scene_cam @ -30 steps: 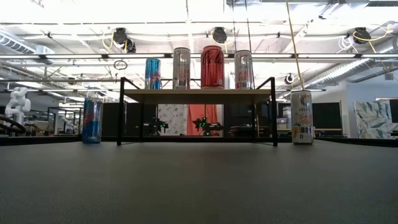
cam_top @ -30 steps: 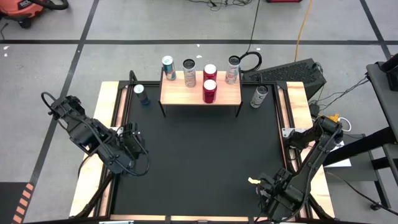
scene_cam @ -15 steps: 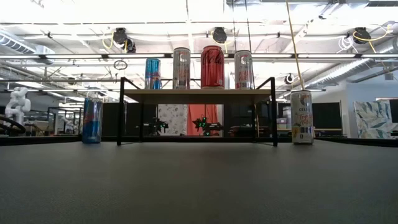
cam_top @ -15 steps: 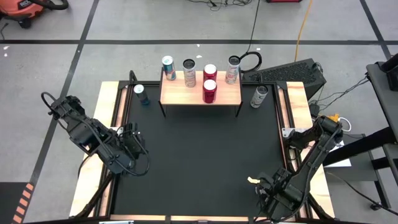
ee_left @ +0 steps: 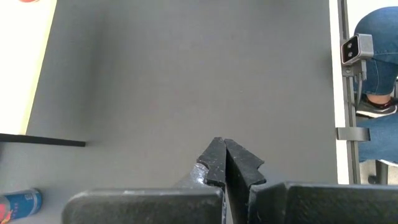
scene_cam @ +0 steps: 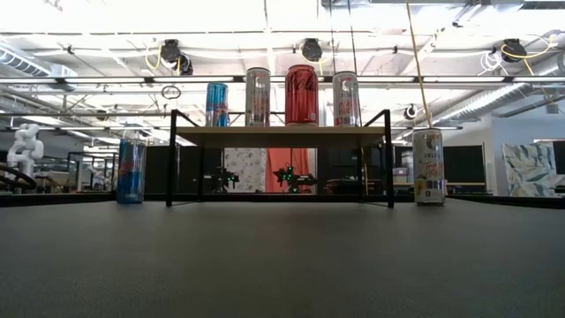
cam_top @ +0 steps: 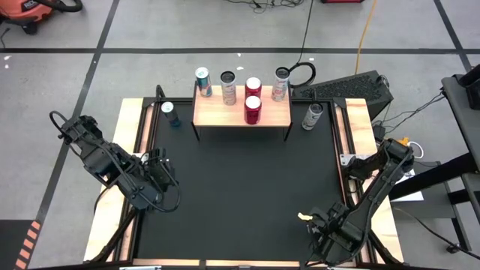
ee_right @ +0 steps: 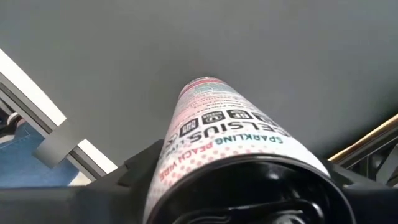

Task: Place canned beverage on shelf
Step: Put the white pink soda can on the shelf aligned with the other white pink soda can

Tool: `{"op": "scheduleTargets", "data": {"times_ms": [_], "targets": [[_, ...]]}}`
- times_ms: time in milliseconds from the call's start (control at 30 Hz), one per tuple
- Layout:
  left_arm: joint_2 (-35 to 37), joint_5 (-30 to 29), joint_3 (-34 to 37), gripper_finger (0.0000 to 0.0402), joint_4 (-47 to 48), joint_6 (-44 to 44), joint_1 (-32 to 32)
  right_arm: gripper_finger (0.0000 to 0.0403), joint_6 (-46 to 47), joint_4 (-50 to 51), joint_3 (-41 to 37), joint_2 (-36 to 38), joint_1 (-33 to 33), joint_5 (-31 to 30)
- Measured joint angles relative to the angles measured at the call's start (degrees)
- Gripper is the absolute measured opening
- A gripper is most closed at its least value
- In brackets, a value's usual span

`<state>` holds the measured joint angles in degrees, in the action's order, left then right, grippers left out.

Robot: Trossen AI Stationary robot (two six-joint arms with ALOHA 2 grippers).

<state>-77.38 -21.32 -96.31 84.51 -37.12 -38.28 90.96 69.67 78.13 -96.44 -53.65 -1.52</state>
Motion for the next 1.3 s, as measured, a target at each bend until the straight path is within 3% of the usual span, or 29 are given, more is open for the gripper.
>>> {"op": "scheduleTargets", "data": {"times_ms": [400,700,900,1300], "targets": [[0.00,0.00,0.00,0.0000,0.00,0.00,0.00,0.0232,0.11,-0.31,-0.10,0.74,0.07,0.04],[0.00,0.00,0.00,0.0000,-0.01,-0.07,0.00,0.0232,-0.53,0.07,0.89,5.99,3.27,0.34],[0.00,0.00,0.00,0.0000,0.00,-0.04,0.00,0.0232,-4.98,3.47,0.90,10.77,8.77,0.11],[0.00,0.00,0.00,0.0000,-0.01,-0.05,0.00,0.0232,-26.60,7.38,0.94,16.38,26.53,-0.39]]}}
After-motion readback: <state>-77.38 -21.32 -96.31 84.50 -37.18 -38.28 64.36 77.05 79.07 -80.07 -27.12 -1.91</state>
